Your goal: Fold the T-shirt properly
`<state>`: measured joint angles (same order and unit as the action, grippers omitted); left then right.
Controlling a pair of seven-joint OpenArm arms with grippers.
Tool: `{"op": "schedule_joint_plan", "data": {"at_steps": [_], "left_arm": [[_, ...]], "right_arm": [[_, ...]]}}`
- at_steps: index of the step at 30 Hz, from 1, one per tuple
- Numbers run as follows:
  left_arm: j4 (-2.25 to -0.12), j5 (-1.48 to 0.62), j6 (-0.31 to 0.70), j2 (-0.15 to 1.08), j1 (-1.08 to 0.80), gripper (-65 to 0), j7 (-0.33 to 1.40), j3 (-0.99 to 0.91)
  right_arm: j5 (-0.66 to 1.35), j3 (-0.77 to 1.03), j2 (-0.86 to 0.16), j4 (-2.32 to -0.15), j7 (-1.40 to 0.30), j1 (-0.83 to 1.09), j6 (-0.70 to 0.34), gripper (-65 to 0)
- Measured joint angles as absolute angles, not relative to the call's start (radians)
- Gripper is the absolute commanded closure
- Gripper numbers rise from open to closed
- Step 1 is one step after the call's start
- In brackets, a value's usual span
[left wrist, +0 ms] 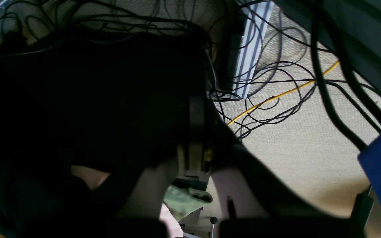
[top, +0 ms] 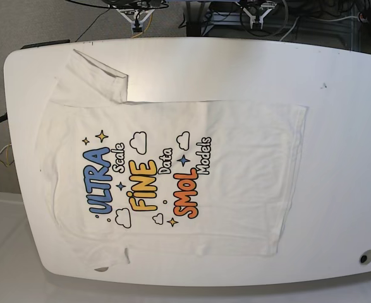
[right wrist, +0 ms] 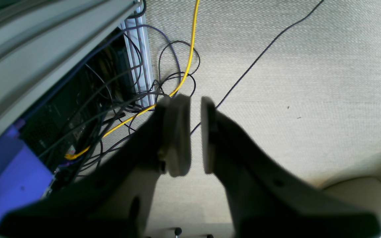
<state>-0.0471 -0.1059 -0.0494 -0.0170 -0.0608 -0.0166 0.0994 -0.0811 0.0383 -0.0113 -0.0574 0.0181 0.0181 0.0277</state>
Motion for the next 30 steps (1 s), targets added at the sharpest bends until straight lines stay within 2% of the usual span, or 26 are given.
{"op": "schedule_joint_plan", "data": {"at_steps": [30], "left_arm": [[-0.040,-0.106,-0.049,-0.022,-0.058,0.0,-0.028,0.099]], "right_arm": [[-0.081,0.040,-0.012,-0.070,0.019,0.020,0.026,-8.8]]}}
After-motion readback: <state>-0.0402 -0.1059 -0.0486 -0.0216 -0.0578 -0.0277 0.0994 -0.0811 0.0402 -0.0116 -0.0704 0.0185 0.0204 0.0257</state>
